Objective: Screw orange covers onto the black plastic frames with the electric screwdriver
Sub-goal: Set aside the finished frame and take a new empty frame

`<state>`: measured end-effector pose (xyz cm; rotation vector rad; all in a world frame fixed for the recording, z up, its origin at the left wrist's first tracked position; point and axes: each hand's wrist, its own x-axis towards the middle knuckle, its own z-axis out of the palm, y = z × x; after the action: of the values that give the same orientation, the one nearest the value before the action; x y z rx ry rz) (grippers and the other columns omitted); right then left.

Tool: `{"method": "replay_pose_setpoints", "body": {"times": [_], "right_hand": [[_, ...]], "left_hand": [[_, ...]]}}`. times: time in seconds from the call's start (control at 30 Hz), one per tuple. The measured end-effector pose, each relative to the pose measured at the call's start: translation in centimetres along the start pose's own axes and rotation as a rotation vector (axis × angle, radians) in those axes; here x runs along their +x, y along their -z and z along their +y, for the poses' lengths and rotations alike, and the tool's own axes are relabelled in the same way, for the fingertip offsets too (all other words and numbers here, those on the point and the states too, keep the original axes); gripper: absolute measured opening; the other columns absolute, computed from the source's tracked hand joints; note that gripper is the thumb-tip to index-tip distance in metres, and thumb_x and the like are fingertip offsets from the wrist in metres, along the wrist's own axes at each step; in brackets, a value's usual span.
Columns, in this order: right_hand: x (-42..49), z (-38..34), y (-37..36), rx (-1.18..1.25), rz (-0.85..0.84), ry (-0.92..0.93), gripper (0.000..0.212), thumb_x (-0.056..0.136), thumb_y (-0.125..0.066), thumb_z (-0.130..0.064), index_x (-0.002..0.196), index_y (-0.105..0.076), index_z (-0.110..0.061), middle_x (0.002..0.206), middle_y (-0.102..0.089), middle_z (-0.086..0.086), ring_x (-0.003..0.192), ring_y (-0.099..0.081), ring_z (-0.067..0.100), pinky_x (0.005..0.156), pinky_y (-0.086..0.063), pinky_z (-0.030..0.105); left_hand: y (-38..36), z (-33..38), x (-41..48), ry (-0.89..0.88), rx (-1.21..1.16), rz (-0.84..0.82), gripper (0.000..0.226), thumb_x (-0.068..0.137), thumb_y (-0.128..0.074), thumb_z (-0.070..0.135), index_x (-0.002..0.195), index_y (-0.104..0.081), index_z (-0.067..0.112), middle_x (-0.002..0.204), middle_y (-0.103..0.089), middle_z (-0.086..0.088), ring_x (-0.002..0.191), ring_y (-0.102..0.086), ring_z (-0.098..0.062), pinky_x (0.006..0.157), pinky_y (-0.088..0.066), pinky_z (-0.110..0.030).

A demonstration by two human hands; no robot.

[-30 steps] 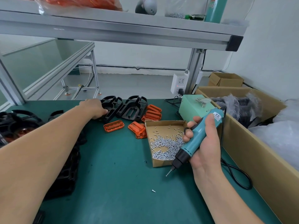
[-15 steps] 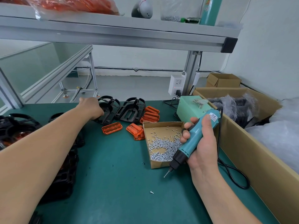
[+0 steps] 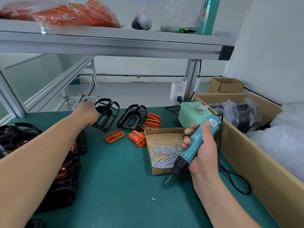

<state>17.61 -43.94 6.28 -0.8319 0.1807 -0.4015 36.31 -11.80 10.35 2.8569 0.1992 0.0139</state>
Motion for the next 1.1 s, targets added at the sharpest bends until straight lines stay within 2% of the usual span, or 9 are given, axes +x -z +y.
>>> {"method": "replay_pose_setpoints", "body": {"times": [0.1,0.23,0.33,0.47,0.6,0.73,0.9,1.0,1.1], "right_hand": [[0.1,0.0,0.0,-0.007,0.005,0.001,0.040,0.105,-0.057,-0.052,0.106,-0.064,-0.013,0.081,-0.064,0.007,0.054,-0.054,0.015,0.048,-0.050,0.025],[0.0,0.0,-0.1,-0.004,0.005,-0.002,0.040,0.105,-0.056,-0.052,0.105,-0.064,-0.013,0.080,-0.064,0.006,0.054,-0.054,0.014,0.048,-0.050,0.025],[0.0,0.0,0.0,0.004,-0.002,-0.002,0.040,0.104,-0.058,-0.053,0.107,-0.063,-0.013,0.081,-0.064,0.007,0.054,-0.054,0.015,0.048,-0.050,0.025],[0.0,0.1,0.1,0.002,-0.003,-0.006,0.041,0.103,-0.060,-0.053,0.109,-0.063,-0.013,0.082,-0.065,0.007,0.055,-0.054,0.015,0.049,-0.050,0.026],[0.2,0.1,0.2,0.018,0.001,-0.015,0.043,0.099,-0.064,-0.055,0.108,-0.064,-0.013,0.081,-0.066,0.007,0.054,-0.055,0.015,0.048,-0.050,0.026],[0.4,0.2,0.3,0.017,0.000,-0.022,0.043,0.100,-0.063,-0.056,0.108,-0.063,-0.014,0.082,-0.066,0.007,0.054,-0.055,0.015,0.047,-0.050,0.026],[0.5,0.3,0.4,0.004,-0.002,-0.009,0.044,0.101,-0.061,-0.057,0.109,-0.061,-0.014,0.083,-0.065,0.007,0.055,-0.055,0.015,0.049,-0.050,0.026],[0.4,0.4,0.4,0.003,0.000,-0.010,0.043,0.102,-0.061,-0.056,0.109,-0.062,-0.014,0.083,-0.065,0.007,0.056,-0.055,0.015,0.048,-0.050,0.026],[0.4,0.4,0.4,-0.010,0.009,-0.015,0.044,0.102,-0.061,-0.057,0.110,-0.063,-0.014,0.084,-0.066,0.007,0.056,-0.055,0.015,0.049,-0.050,0.027]], "left_hand": [[0.6,-0.2,-0.8,-0.021,-0.027,0.011,0.014,0.092,-0.046,-0.007,0.083,-0.055,-0.001,0.088,-0.057,-0.022,0.073,-0.051,-0.030,0.063,-0.041,-0.037],[1.7,-0.5,-2.0,-0.044,-0.058,0.013,0.015,0.096,-0.047,-0.002,0.096,-0.061,-0.007,0.099,-0.065,-0.026,0.080,-0.057,-0.034,0.069,-0.042,-0.040],[2.9,-0.1,-3.6,-0.132,-0.050,0.004,0.017,0.100,-0.051,0.004,0.105,-0.068,0.004,0.102,-0.068,-0.018,0.091,-0.065,-0.036,0.071,-0.046,-0.037],[5.3,0.7,-7.2,-0.292,-0.052,-0.114,0.029,0.102,-0.058,0.008,0.119,-0.071,0.028,0.109,-0.068,0.001,0.101,-0.063,-0.023,0.084,-0.046,-0.036],[7.4,1.7,-11.9,-0.452,0.051,-0.366,0.040,0.101,-0.058,0.009,0.107,-0.070,0.047,0.106,-0.071,0.016,0.103,-0.065,-0.009,0.094,-0.051,-0.035],[6.5,3.3,-16.0,-0.689,0.265,-0.489,0.051,0.097,-0.057,0.011,0.115,-0.064,0.059,0.109,-0.059,0.035,0.102,-0.055,0.013,0.090,-0.046,-0.017],[0.2,6.0,-19.5,-0.959,0.654,-0.607,0.060,0.094,-0.058,0.005,0.137,-0.059,0.047,0.133,-0.060,0.012,0.128,-0.049,-0.021,0.104,-0.049,-0.045],[-0.2,5.0,-21.7,-1.020,0.550,-0.573,0.059,0.092,-0.058,0.005,0.133,-0.057,0.047,0.128,-0.049,0.010,0.124,-0.038,-0.017,0.094,-0.050,-0.045],[0.3,4.7,-23.0,-0.996,0.480,-0.588,0.059,0.093,-0.054,0.002,0.133,-0.057,0.045,0.126,-0.045,0.009,0.123,-0.035,-0.016,0.097,-0.049,-0.045]]}}
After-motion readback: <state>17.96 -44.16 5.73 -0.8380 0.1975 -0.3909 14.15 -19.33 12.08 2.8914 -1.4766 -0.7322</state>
